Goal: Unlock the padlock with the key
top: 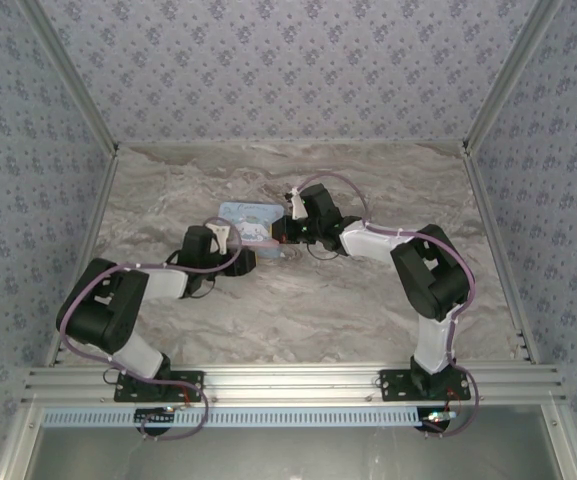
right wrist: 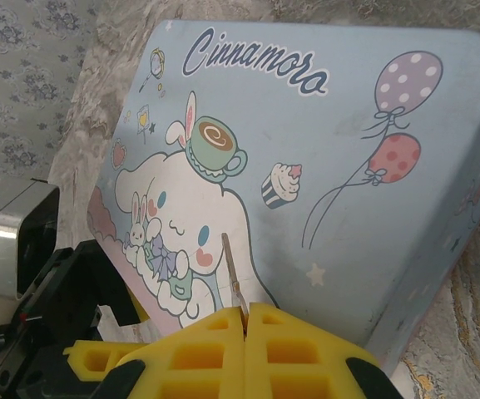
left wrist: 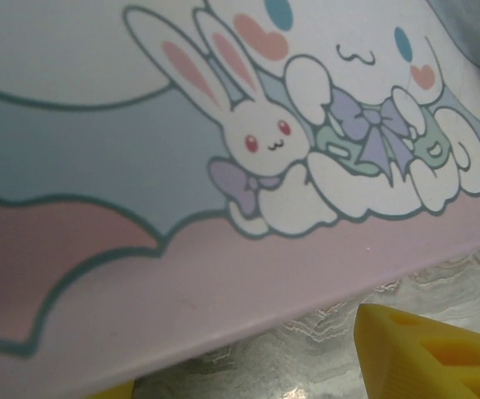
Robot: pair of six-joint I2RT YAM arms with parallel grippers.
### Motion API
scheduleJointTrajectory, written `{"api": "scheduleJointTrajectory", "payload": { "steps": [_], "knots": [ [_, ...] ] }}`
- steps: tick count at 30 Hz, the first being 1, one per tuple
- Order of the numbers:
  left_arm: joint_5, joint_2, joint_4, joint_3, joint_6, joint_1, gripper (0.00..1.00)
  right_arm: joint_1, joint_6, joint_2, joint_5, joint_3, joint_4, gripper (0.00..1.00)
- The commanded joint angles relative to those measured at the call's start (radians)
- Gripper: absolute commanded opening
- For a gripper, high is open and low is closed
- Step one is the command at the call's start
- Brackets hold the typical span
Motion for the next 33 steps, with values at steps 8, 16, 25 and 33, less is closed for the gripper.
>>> {"api": "scheduleJointTrajectory", "payload": {
  "steps": [8, 16, 25, 33],
  "knots": [
    [-0.195, 0.015, 0.021, -0.014, 0.061, -0.067, 0.63, 0.001, -0.002, 0.018, -0.009, 0.002, -0.038, 0.0],
    [-0.254, 0.03, 0.012, 0.004, 0.068, -0.098, 0.56, 0.003, -0.001, 0.018, -0.01, 0.003, -0.036, 0.0],
    [-0.256, 0.031, -0.005, 0.026, 0.077, -0.132, 0.42, 0.007, 0.0, 0.017, -0.013, 0.002, -0.033, 0.0],
    [-0.285, 0.001, -0.03, 0.024, 0.074, -0.15, 0.41, 0.006, 0.002, 0.017, -0.016, -0.001, -0.024, 0.0]
  ]
}}
